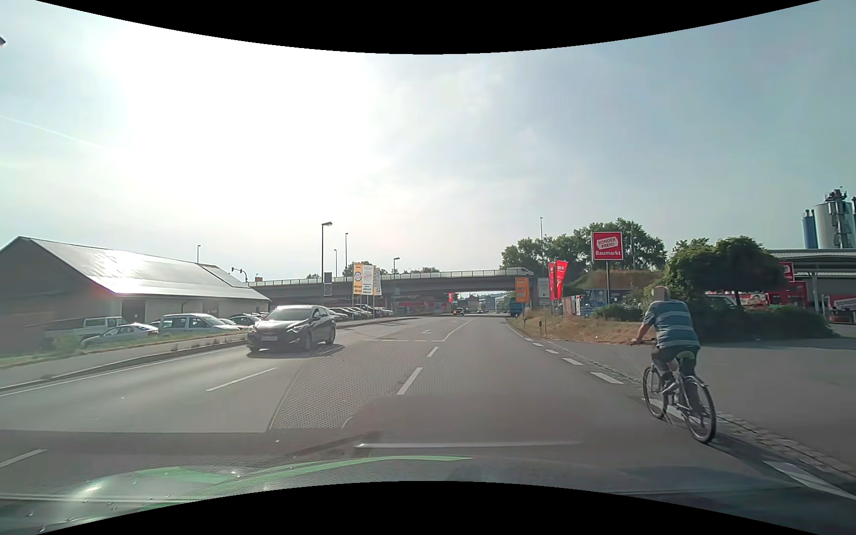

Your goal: Follow the waypoints while adhering to traffic rules and regulations

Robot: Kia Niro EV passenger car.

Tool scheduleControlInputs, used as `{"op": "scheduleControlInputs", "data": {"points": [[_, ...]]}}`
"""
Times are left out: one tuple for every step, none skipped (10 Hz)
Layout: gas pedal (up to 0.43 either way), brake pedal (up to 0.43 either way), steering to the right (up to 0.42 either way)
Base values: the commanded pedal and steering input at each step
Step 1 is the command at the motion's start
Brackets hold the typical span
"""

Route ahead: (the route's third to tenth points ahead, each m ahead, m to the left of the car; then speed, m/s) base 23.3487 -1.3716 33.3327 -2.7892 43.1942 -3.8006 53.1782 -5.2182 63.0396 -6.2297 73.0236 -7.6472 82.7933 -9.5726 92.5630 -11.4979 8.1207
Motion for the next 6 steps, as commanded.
{"op": "scheduleControlInputs", "data": {"points": [[0.311,0.0,-0.015],[0.311,0.0,-0.005],[0.311,0.0,0.004],[0.311,0.0,0.005],[0.311,0.0,0.006],[0.287,0.0,0.009]]}}
